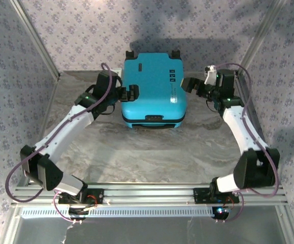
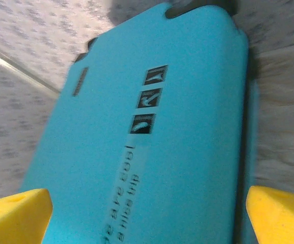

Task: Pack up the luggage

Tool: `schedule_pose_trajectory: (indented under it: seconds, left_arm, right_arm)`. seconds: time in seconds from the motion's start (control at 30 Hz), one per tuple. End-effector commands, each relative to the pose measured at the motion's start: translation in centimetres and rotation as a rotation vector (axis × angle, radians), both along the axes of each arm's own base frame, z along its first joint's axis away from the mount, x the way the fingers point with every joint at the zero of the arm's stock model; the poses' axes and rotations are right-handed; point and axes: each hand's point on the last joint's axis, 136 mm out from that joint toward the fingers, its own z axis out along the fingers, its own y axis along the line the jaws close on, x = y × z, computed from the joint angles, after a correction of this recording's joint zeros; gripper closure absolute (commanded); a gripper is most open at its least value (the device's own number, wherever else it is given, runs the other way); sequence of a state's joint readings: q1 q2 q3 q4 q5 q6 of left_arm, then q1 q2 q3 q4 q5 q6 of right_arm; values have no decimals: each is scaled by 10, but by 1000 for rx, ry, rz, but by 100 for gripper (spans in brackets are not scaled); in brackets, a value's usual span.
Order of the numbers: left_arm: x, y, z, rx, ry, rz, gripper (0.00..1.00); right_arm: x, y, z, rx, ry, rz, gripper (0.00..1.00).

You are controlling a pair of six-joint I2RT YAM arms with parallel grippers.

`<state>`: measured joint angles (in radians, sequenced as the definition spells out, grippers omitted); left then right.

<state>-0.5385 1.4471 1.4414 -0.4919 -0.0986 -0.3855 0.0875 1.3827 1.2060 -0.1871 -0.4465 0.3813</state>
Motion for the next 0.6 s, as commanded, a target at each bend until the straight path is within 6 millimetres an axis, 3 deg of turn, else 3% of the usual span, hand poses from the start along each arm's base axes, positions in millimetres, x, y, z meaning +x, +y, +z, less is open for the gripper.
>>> schedule_pose_trajectory:
  seconds: [0.0,0.1,0.27,0.33,0.43,0.57]
  left_arm:
    - [-16,32,29,102,0,23,0]
    - [-25,64,31,209,12,115,0]
    - [-26,101,21,229,5,182,0]
    - [-20,118,14,231,-12,226,0]
    - [-4,162,-4,233,-37,377,0]
    - [0,218,-40,151,-19,528,0]
  right_arm:
    - [-39,-59,-10,-341,18,-256,0]
    - [-72,-94,-2,-336,-31,-375,0]
    - [-107,-113,5,-290,-149,-429,0]
    - [-112,-119,5,-292,-170,-466,0]
    - [-113,-125,-2,-312,-161,-490,0]
    - [-110,-116,-13,-331,-147,-420,0]
